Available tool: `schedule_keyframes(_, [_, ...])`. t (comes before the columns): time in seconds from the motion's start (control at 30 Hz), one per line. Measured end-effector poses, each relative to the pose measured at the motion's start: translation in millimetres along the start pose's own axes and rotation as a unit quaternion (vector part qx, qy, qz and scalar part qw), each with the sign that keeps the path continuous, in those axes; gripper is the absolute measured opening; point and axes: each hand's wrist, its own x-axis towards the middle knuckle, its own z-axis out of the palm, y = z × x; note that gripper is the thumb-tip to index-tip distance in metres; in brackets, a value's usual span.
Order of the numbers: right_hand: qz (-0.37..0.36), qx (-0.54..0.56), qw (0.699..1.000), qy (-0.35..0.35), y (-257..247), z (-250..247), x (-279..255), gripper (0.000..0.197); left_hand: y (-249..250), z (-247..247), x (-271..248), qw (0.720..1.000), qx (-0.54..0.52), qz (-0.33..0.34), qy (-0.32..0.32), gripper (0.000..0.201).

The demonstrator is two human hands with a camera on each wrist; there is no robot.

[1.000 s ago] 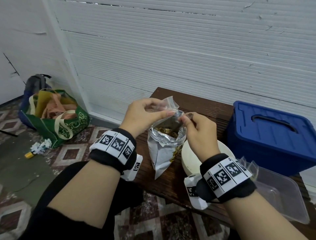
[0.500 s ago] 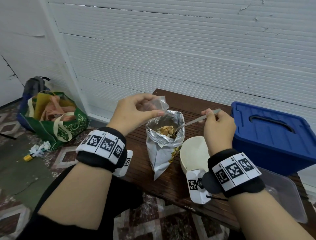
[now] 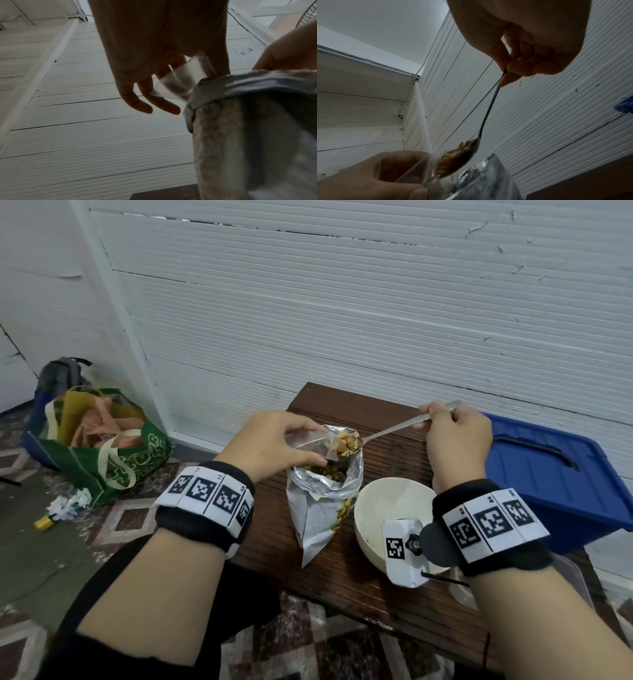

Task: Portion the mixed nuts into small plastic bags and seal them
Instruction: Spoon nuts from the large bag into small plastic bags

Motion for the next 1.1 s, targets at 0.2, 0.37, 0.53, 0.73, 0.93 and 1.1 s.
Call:
schedule_keyframes(0.2, [0.0, -0.006, 0.999, -0.038, -5, 10, -2, 0.024, 1, 7, 4, 1.0, 0.024, 0.007, 0.007, 0.052])
schedule_keyframes(0.37, [0.0, 0.0, 0.999, -0.054, -9, 16, 0, 0.026, 1, 10, 5, 1.0, 0.01, -0.005, 0.019, 0.062])
schedule_keyframes(0.53, [-0.019, 0.006, 0.996, -0.083, -8, 21, -1, 0.029, 3, 13, 7, 1.0, 0.012, -0.003, 0.02, 0.061])
schedule_keyframes(0.73, [-0.11, 0.062, 0.982, -0.14, -14, 17, -8, 0.023, 3, 19, 7, 0.998, -0.028, 0.006, 0.051, 0.052])
schedule_keyframes(0.93, [-0.204, 0.12, 0.961, -0.141, -25, 3, -10, 0.017, 6, 11, 3, 0.989, -0.118, -0.005, 0.093, 0.023])
schedule_keyframes(1.1, [-0.226, 0.154, 0.958, -0.082, -28, -4, -6, 0.017, -2, 3, 1, 0.982, -0.149, -0.018, 0.114, 0.023])
